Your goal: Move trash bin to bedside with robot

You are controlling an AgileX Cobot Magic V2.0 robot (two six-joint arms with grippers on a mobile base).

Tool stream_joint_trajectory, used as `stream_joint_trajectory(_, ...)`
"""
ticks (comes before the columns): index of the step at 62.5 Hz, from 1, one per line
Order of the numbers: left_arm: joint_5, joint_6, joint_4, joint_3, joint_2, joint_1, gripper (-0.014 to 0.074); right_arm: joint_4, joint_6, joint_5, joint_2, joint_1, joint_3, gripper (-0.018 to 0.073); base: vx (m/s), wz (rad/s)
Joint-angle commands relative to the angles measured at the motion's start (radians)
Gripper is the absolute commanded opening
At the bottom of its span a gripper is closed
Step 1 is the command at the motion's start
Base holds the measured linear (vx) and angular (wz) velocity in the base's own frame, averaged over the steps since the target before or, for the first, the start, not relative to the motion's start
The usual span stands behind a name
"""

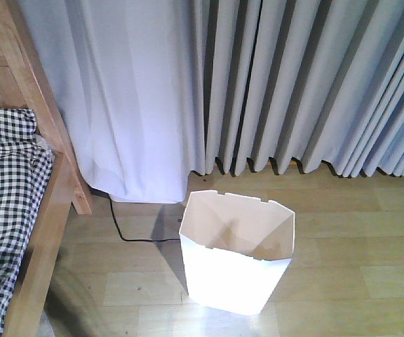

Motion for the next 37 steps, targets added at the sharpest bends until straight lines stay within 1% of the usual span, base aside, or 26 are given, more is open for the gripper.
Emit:
stream_joint_trajectory(1,-0.073,-0.008,-0.001,0.029,-0.010,-0.006,-0.0006,0.002,0.001,-0.037,0.013,0.000,-0.027,-0.0010,0.00,0.00)
stream_joint_trajectory(12,-0.073,-0.008,-0.001,0.029,-0.010,-0.006,-0.0006,0.003,0.001,-0.036,0.014,0.000,-0.027,-0.0011,0.00,0.00)
stream_joint_trajectory(19,-0.073,-0.008,-0.001,0.029,-0.010,-0.006,-0.0006,0.024,0.001,-0.033,0.014,0.000,-0.027,-0.0011,0.00,0.00)
stream_joint_trajectory(22,-0.073,-0.008,-0.001,0.029,-0.010,-0.006,-0.0006,0.004,0.015,-0.027,0.014,0.000,-0.027,-0.0011,0.00,0.00)
stream_joint_trajectory(24,-0.073,-0.008,-0.001,0.029,-0.010,-0.006,-0.0006,-0.051,0.054,-0.018,0.014,0.000,-0.027,-0.0011,0.00,0.00)
stream_joint_trajectory(26,-0.073,-0.008,-0.001,0.029,-0.010,-0.006,-0.0006,-0.141,0.124,-0.005,0.014,0.000,-0.027,-0.0011,0.00,0.00)
stream_joint_trajectory(28,-0.073,-0.008,-0.001,0.029,-0.010,-0.006,-0.0006,-0.259,0.227,0.006,0.014,0.000,-0.027,-0.0011,0.00,0.00)
stream_joint_trajectory(30,-0.073,-0.008,-0.001,0.029,-0.010,-0.006,-0.0006,-0.416,0.385,0.012,0.014,0.000,-0.027,-0.0011,0.00,0.00)
stream_joint_trajectory(31,-0.073,-0.008,-0.001,0.029,-0.010,-0.006,-0.0006,-0.472,0.442,0.014,0.014,0.000,-0.027,-0.0011,0.00,0.00)
stream_joint_trajectory(34,-0.073,-0.008,-0.001,0.029,-0.010,-0.006,-0.0006,-0.695,0.678,0.013,0.014,0.000,-0.027,-0.0011,0.00,0.00)
stream_joint_trajectory(35,-0.073,-0.008,-0.001,0.029,-0.010,-0.006,-0.0006,-0.776,0.735,0.013,0.014,0.000,-0.027,-0.0011,0.00,0.00)
stream_joint_trajectory(36,-0.073,-0.008,-0.001,0.029,-0.010,-0.006,-0.0006,-0.829,0.817,0.013,0.014,0.000,-0.027,-0.0011,0.00,0.00)
stream_joint_trajectory(37,-0.073,-0.008,-0.001,0.029,-0.010,-0.006,-0.0006,-0.904,0.867,0.013,0.014,0.000,-0.027,-0.0011,0.00,0.00)
